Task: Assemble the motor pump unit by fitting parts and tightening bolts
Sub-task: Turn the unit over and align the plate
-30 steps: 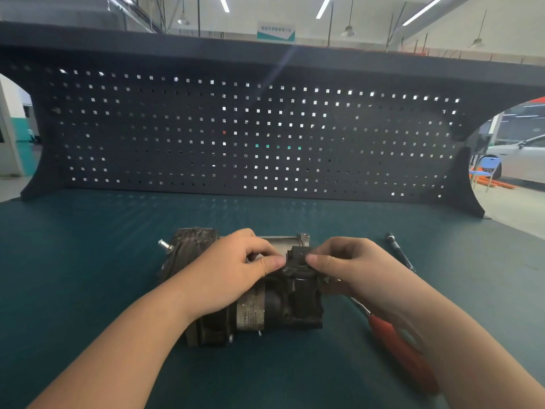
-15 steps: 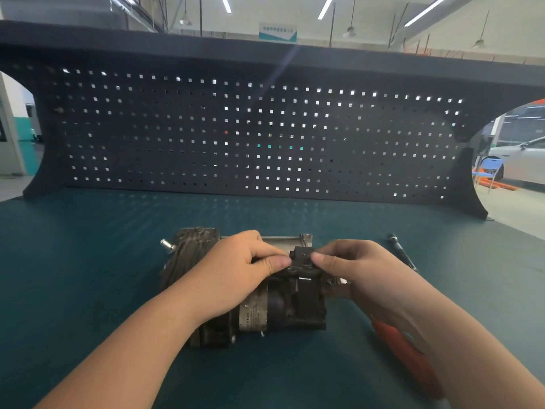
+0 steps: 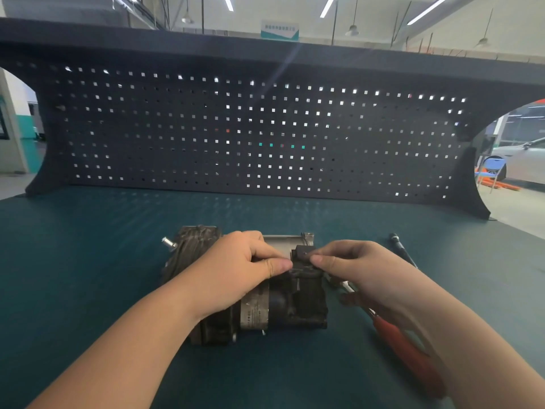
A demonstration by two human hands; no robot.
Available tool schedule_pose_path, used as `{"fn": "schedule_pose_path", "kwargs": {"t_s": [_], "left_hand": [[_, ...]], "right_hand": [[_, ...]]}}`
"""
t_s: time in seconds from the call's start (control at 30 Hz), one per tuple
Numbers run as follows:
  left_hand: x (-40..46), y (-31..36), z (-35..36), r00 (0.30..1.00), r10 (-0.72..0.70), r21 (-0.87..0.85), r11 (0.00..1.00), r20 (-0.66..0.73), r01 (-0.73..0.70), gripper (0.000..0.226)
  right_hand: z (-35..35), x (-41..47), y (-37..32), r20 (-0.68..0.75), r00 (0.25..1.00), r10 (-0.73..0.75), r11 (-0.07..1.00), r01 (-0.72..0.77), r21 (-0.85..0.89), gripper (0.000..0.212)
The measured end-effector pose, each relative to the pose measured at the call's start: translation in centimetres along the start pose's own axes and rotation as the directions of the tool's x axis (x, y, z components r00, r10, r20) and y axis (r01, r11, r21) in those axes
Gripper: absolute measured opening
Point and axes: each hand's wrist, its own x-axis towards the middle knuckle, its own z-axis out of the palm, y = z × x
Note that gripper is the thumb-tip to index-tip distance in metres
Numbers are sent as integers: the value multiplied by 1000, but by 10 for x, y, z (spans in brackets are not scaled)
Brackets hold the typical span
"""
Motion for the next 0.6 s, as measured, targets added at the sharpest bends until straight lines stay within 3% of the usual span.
{"fn": "schedule_pose_path", "kwargs": {"t_s": [0.3, 0.43, 0.53, 0.6], "left_hand": [[-2, 4, -5, 999, -6, -32, 999, 35, 7, 10], [-3, 6, -3, 1000, -16, 24, 1000, 17, 16, 9], [-4, 9, -5, 996, -12, -69, 998, -84, 6, 41], [-3, 14, -8, 981, -66, -357, 934, -181, -3, 68]], "right_hand": [[-4, 2, 3, 48, 997, 54, 998, -56, 29, 10], [-1, 4, 7, 19, 996, 91, 973, -93, 213, 16], [2, 1, 4, 34, 996, 86, 948, -92, 304, 33], [1, -1, -2, -21, 999, 42, 938, -32, 344, 38]]}}
